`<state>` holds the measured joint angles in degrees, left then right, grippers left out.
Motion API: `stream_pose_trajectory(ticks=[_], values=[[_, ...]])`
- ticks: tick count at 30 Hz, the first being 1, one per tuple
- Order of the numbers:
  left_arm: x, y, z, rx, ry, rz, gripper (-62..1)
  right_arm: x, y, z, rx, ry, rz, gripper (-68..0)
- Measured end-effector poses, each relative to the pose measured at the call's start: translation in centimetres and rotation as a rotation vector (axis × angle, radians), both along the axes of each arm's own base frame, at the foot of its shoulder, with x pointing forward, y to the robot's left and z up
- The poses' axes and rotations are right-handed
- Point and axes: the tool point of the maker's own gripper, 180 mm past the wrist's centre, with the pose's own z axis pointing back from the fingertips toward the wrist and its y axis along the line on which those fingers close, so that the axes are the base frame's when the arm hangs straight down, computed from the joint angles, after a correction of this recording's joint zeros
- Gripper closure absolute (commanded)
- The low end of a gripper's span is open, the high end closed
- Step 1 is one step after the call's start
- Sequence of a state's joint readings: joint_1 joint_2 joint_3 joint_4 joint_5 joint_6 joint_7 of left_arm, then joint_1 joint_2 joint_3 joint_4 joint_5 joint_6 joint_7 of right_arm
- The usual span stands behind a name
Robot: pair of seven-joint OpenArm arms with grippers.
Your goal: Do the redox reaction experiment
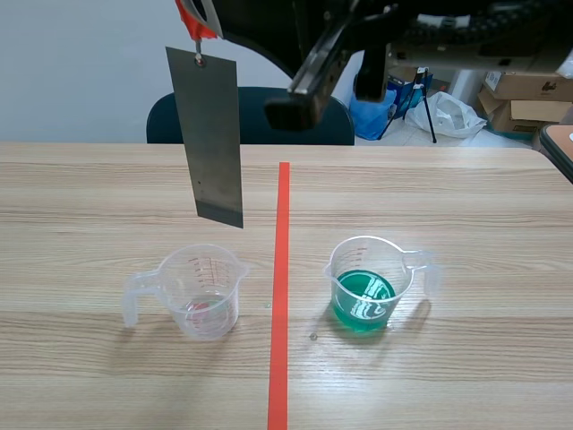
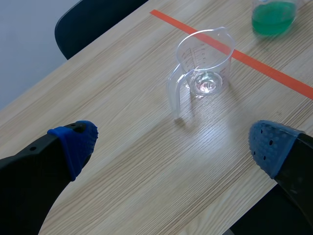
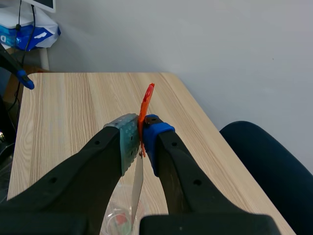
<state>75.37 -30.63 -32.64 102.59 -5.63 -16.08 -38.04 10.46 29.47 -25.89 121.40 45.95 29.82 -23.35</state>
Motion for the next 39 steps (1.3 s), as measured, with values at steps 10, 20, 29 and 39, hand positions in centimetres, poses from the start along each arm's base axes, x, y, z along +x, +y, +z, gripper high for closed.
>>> stream_pose_trajectory(ticks=[10, 20, 29, 39], values=[[0.0, 0.0, 0.0, 0.000, 0.000, 0.000, -62.3, -0.1, -1.0, -0.1, -0.001, -0.014, -0.003, -0.6], [0.0, 0.0, 0.0, -0.001, 0.000, 0.000, -62.3, 0.9, -5.7, -1.5, -0.056, -0.012, -0.107, -0.6], [0.0, 0.0, 0.0, -0.001, 0.000, 0.000, -62.3, 0.7, -9.0, -1.8, -0.097, -0.014, -0.145, -0.6], [0.0, 0.0, 0.0, -0.001, 0.000, 0.000, -62.3, 2.6, -12.9, -4.1, -0.101, 0.049, -0.225, -0.6]])
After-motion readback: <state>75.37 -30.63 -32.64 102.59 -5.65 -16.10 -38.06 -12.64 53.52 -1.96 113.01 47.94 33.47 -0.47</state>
